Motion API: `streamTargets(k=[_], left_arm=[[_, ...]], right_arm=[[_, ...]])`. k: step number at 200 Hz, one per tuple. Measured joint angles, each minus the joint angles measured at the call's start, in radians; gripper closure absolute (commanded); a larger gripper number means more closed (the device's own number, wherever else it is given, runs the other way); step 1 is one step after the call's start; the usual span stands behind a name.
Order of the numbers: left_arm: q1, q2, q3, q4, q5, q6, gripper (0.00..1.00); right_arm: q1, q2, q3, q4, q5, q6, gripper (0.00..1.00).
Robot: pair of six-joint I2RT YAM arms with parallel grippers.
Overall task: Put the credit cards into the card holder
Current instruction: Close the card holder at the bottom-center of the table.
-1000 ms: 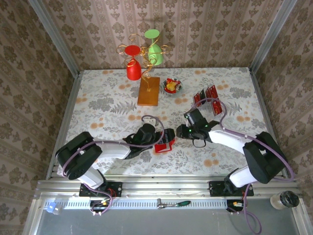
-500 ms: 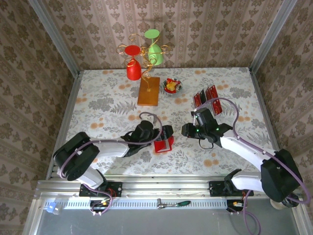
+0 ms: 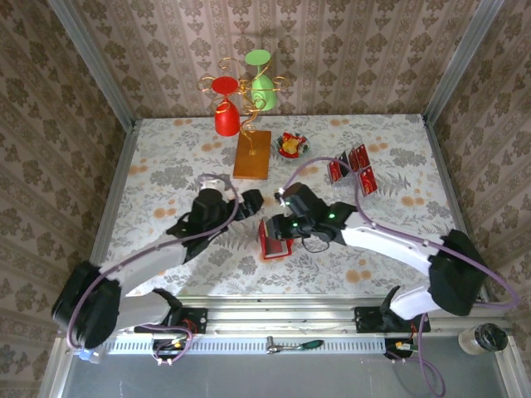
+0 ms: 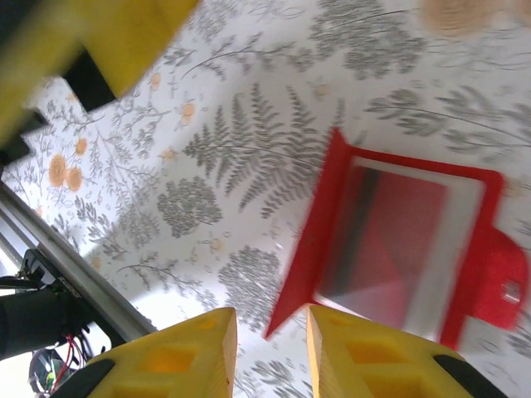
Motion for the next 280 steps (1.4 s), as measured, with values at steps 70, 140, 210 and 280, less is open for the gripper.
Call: streamTargets(k=[70, 140, 210, 280], left_arm=[[0.175, -0.32, -0.063, -0.331, -0.065, 0.022, 0.0], [0.16, -0.276, -0.084, -0.418, -0.046, 0.046, 0.0], [0.022, -0.129, -0.068, -0.41, -0.046, 0.097, 0.0], [-0.167, 0.094, 0.025, -0.407, -0.12, 0.162, 0.0]], right_arm=[[0.083, 0.345, 0.273, -0.065, 0.003, -0.044, 0.73], [0.027, 0.373, 0.249, -0.126, 0.039, -0.087, 0.74], [-0.045, 0.309, 0.046, -0.063, 0.053, -0.079, 0.75], [-0.06, 0.208, -0.067, 0.008, 0.053, -0.027, 0.76]])
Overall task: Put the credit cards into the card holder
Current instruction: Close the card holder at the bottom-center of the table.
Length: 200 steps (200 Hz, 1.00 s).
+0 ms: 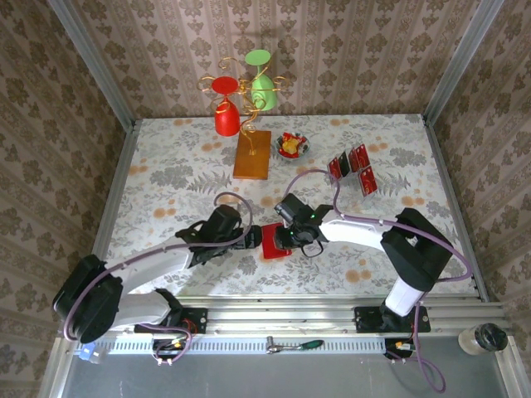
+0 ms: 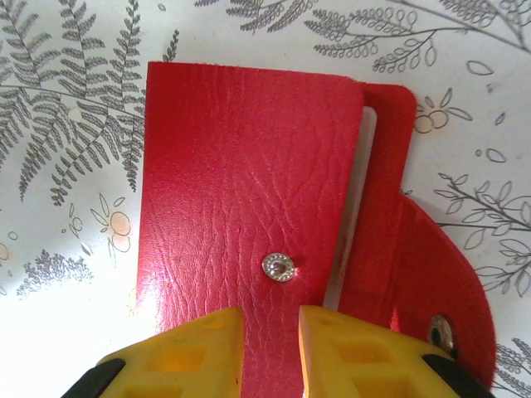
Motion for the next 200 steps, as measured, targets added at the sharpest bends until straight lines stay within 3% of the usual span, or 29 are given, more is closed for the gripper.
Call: streamTargets(k=[81, 200], left_arm=[[-0.056, 0.158, 0.078, 0.001, -0.061, 0.048, 0.0], [-0.102, 0.249, 0.1, -0.016, -0.12, 0.074, 0.0]], right_arm=[[-0.017, -0.005, -0.055, 0.056, -0.007, 0.021, 0.77], [-0.048, -0.06, -0.064, 0.061, -0.024, 0.024, 0.77]])
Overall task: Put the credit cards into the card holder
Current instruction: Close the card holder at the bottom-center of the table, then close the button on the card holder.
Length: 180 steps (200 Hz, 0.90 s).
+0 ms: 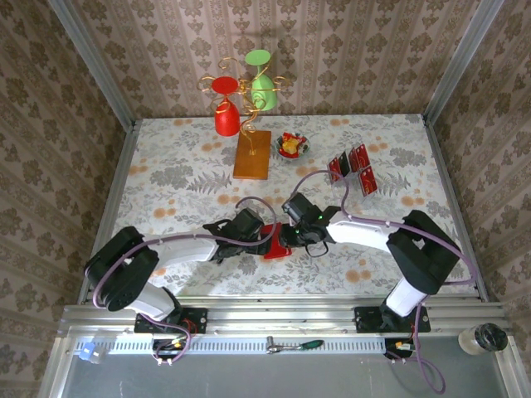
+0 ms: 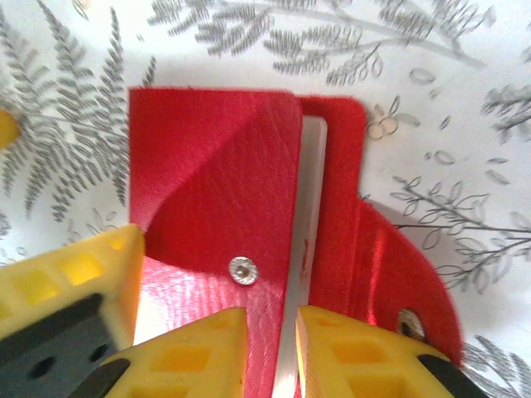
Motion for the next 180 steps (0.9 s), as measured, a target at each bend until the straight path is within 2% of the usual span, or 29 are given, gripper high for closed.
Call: streamTargets(k=[49, 93, 180], left_arm=[[-0.041, 0.036, 0.059, -0.068, -0.072, 0.026, 0.0], [-0.057, 0.042, 0.069, -0.087, -0.106, 0.031, 0.0], [-0.068, 0.042, 0.069, -0.087, -0.122, 0.033, 0.0]], right_arm=[[-0.097, -0.127, 0.0, -0.044, 0.003, -0.021, 0.74], [-0.123, -0.122, 0.0, -0.079, 0.004, -0.059, 0.66], [-0.123, -0.048, 0.002, -0.082, -0.037, -0.064, 0.71]])
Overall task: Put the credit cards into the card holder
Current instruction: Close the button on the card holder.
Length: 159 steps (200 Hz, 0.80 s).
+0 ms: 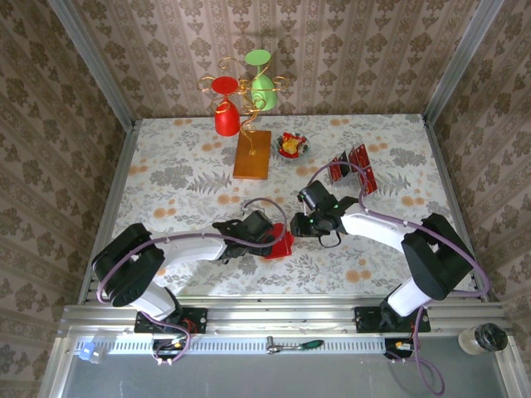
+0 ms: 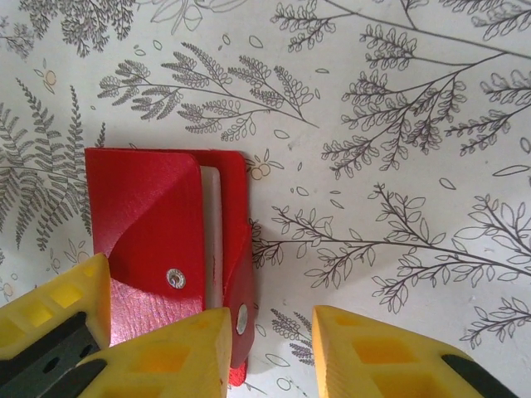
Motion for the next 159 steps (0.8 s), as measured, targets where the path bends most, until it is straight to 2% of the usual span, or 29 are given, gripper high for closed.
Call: streamTargets(k=[57, 159], left_arm=[[-0.001, 0.0, -0.004, 0.008, 0.0, 0.0, 0.0], [-0.003, -0.001, -0.015, 0.026, -0.002, 0.0, 0.0]], right_arm=[[0.004, 0.013, 0.014, 0.001, -0.011, 0.0, 0.75], [0.035, 0.006, 0.041, 0.0, -0.022, 0.005, 0.66]])
